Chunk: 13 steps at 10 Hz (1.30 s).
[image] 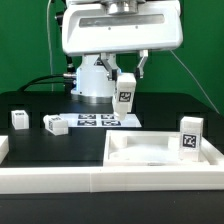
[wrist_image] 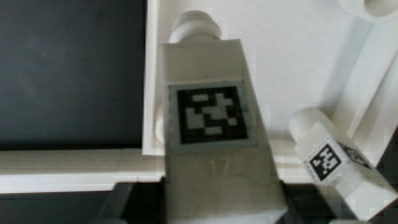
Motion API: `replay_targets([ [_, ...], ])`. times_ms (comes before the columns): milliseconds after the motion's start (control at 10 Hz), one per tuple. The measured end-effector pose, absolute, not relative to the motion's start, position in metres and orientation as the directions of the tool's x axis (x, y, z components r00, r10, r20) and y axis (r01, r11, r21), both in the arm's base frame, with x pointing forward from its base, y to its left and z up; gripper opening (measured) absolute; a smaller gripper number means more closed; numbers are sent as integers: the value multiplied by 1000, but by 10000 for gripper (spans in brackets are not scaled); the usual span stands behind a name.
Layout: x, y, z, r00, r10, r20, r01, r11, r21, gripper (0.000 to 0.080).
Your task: Assemble square table
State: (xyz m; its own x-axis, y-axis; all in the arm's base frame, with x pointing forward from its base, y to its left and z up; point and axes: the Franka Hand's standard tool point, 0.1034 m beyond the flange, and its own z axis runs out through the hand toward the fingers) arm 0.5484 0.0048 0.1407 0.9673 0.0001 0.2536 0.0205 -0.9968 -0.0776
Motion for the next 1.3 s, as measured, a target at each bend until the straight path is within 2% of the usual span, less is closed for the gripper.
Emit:
replay_targets([
  [500,545,8,137,973,-30,230,-9,-996,-89,291],
  [600,551,2,137,972,-64,227,-40,-993,-109,291],
  [800,566,-7,141,966,-83,246,-57,-992,-110,291],
  [1000,564,-10,138,957,-83,279,-59,-994,-90,291],
  [1100,568,-15,140,941,-81,330,-62,-996,-68,291],
  [1300,569,-29,142,874,-55,483,-73,-997,17,291],
])
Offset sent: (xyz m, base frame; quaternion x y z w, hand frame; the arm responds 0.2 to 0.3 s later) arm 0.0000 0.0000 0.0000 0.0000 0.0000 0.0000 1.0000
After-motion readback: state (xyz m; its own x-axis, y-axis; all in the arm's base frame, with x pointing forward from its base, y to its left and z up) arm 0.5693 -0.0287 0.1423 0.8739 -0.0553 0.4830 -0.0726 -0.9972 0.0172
